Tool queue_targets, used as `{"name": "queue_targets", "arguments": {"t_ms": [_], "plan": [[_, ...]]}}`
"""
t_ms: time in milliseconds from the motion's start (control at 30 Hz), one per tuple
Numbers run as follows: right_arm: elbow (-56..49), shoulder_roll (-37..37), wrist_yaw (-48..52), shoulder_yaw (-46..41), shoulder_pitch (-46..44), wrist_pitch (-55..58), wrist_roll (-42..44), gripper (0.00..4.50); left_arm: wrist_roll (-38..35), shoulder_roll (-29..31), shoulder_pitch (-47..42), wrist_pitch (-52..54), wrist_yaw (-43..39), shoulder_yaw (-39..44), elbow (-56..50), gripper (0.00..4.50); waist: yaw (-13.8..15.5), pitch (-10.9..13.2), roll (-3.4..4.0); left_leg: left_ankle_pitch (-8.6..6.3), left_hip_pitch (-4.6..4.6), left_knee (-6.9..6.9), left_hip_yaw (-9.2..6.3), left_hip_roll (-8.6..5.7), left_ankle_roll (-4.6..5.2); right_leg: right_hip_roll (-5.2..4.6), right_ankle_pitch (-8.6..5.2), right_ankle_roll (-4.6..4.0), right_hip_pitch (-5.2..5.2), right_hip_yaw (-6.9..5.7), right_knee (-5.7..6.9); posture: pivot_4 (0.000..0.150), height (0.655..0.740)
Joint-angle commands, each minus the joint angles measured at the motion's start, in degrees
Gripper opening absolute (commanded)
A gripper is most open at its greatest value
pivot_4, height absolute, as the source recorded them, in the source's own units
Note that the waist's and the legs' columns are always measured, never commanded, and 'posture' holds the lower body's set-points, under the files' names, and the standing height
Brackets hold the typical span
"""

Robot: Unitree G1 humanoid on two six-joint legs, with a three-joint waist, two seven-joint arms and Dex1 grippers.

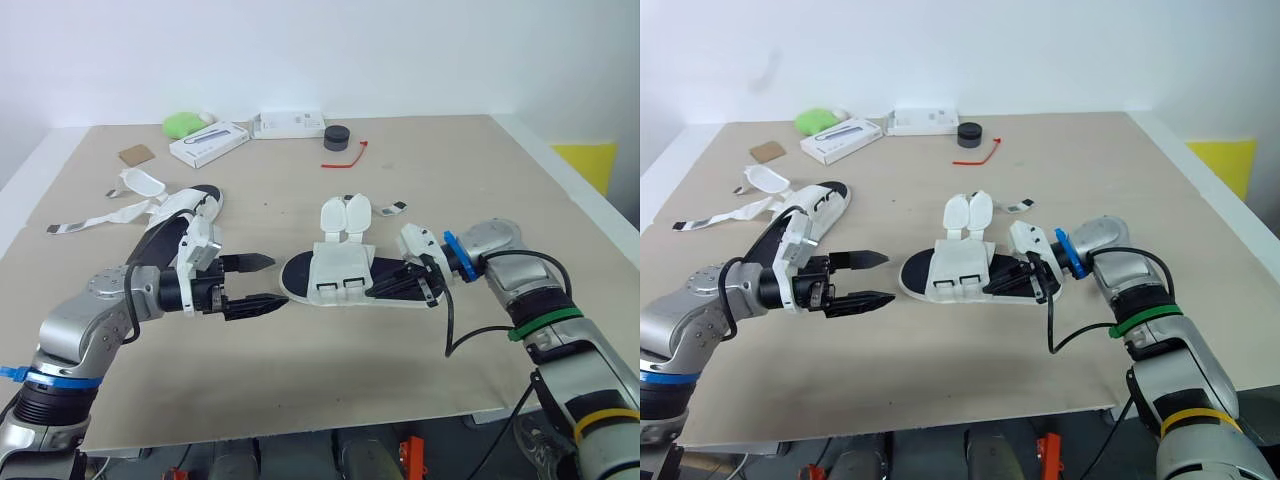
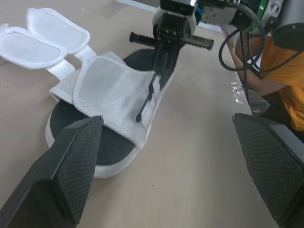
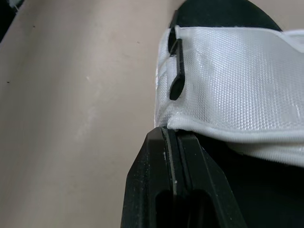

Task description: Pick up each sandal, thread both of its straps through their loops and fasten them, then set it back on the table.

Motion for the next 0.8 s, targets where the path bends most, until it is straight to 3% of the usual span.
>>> {"name": "queue_targets", "arguments": {"t_ms": [33,533,667,800], "plan": [[1.12,-2.23,2.24,0.14,0.87,-0.16,-1.81,0.07,2.03,-0.63,-1.70,-2.46,-1.02,-1.26,0.76,4.50,0.08,0.00,0.00,0.00,0.00,0.00,0.00,0.00,0.00,0.00,0.00,0.00,0.00,0.00,0.00,0.150,0.7400],[-1.68,-3.39,2.24,-0.73,2.81,1.15,-1.33,0.07,10.28,-8.74,-8.58,-10.63,-3.52,-6.61,13.81,4.50,1.23,-0.01,-0.01,0.01,-0.05,0.01,0.00,-0.04,0.00,-0.01,-0.01,0.04,0.00,0.01,-0.01,0.150,0.7400],[-2.20,-3.08,2.24,-1.56,3.12,1.60,-1.46,0.00,12.06,-10.44,-12.29,-13.97,-5.77,-7.02,20.62,3.45,1.30,-0.01,-0.01,0.01,-0.07,0.01,-0.01,-0.04,0.00,-0.01,-0.02,0.05,0.00,0.01,-0.01,0.150,0.7400],[-2.73,-3.15,2.24,-2.17,3.53,1.98,-1.57,0.00,14.29,-11.28,-14.79,-16.54,-8.59,-7.94,26.09,1.90,1.20,-0.01,-0.01,0.02,-0.09,0.06,0.00,-0.05,0.00,-0.01,0.01,0.09,0.01,0.02,-0.01,0.150,0.7400]]}}
